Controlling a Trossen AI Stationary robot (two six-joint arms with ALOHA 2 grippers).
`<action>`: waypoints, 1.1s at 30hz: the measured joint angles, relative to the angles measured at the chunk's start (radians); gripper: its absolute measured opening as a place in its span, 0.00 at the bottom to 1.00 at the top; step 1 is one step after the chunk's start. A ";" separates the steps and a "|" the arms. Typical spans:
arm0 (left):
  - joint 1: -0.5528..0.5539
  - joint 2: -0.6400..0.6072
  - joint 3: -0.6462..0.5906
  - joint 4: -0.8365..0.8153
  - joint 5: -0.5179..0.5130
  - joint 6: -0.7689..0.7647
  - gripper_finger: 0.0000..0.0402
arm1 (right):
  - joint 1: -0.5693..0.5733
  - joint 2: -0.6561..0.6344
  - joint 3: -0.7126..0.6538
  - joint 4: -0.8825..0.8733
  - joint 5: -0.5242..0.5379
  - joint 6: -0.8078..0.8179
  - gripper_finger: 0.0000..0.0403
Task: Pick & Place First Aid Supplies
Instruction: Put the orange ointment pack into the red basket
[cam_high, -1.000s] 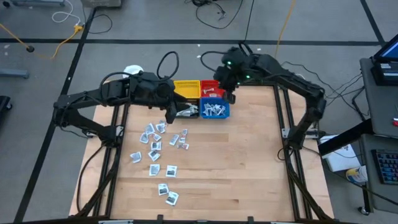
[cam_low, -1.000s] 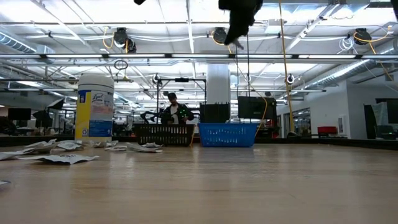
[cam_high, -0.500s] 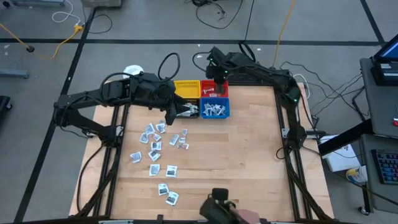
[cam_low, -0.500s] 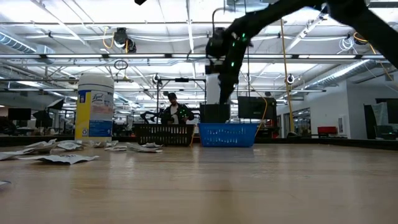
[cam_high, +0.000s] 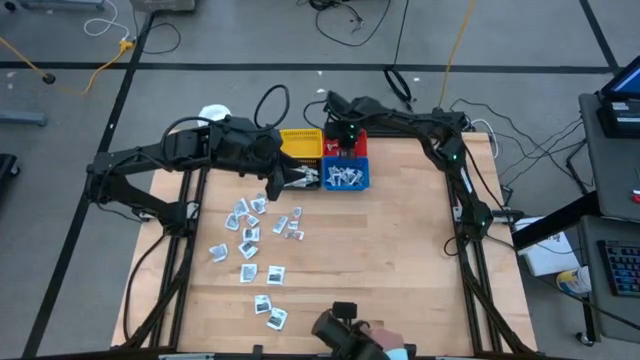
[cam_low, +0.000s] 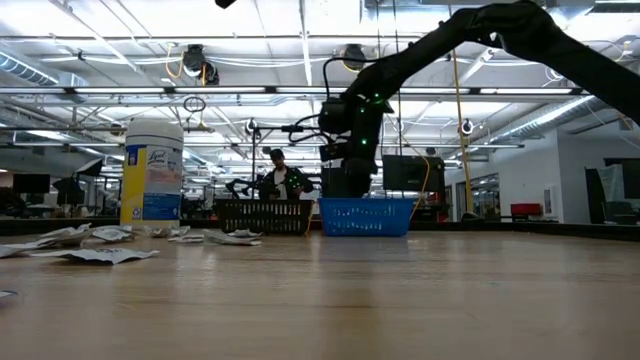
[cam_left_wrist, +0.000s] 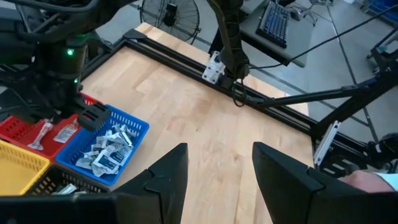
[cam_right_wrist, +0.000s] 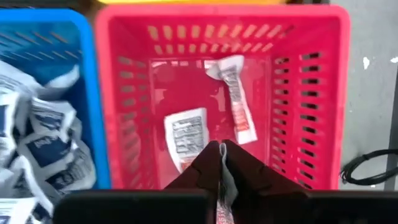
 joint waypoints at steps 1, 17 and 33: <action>0.000 0.000 0.000 0.000 0.005 0.000 0.46 | 0.001 -0.004 0.000 -0.001 -0.001 -0.002 0.06; 0.000 0.000 0.000 -0.005 0.010 0.010 0.46 | 0.018 -0.141 -0.001 0.030 -0.181 0.281 0.52; 0.001 0.000 0.000 0.005 0.006 0.067 0.46 | 0.287 -0.680 -0.354 0.606 -0.258 0.549 0.52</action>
